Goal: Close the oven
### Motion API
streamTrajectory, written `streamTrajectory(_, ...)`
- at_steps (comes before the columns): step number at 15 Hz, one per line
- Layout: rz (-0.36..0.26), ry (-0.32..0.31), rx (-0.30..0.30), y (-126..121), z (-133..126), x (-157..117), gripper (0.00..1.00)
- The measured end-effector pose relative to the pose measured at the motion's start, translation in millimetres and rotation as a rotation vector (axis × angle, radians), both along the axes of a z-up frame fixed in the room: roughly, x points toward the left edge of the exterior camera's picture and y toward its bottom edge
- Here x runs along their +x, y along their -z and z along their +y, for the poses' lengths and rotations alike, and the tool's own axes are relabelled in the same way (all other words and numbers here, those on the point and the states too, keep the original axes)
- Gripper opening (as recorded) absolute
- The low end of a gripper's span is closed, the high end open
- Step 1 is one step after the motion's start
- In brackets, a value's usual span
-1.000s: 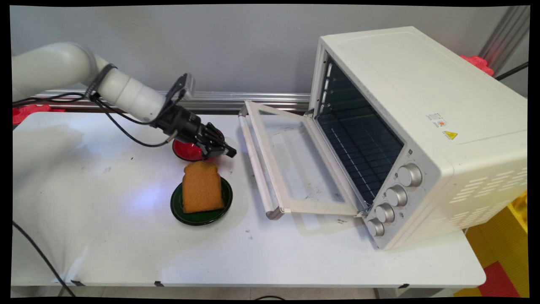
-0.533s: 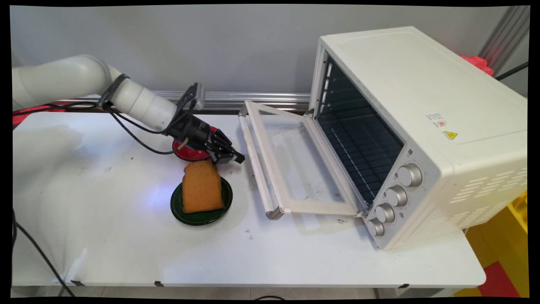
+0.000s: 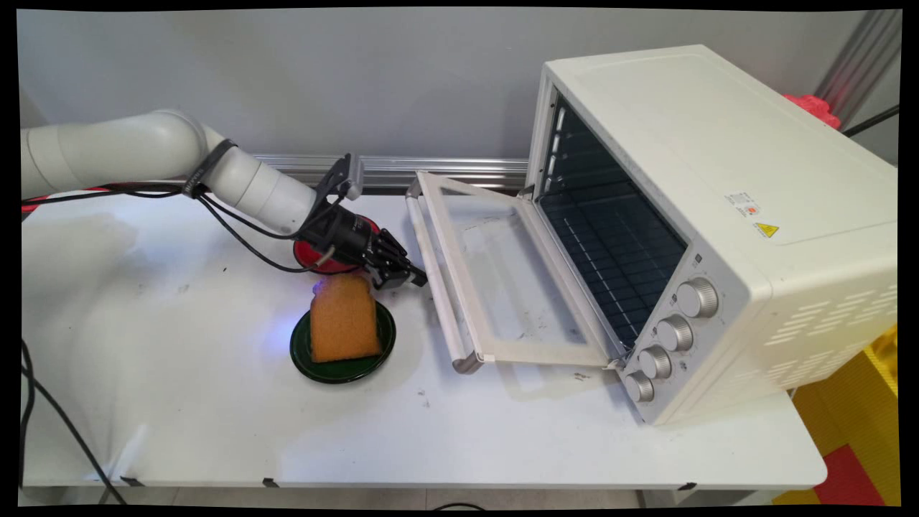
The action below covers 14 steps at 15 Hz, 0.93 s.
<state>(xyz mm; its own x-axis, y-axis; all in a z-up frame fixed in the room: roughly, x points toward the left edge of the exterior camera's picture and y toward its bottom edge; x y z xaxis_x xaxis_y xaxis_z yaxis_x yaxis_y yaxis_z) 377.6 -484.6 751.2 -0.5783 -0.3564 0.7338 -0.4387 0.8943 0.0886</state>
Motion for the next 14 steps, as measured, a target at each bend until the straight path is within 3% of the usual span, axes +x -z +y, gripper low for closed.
streamTrajectory(14,0.005,0.011,-0.007,8.4,-1.2,-8.2,0.0)
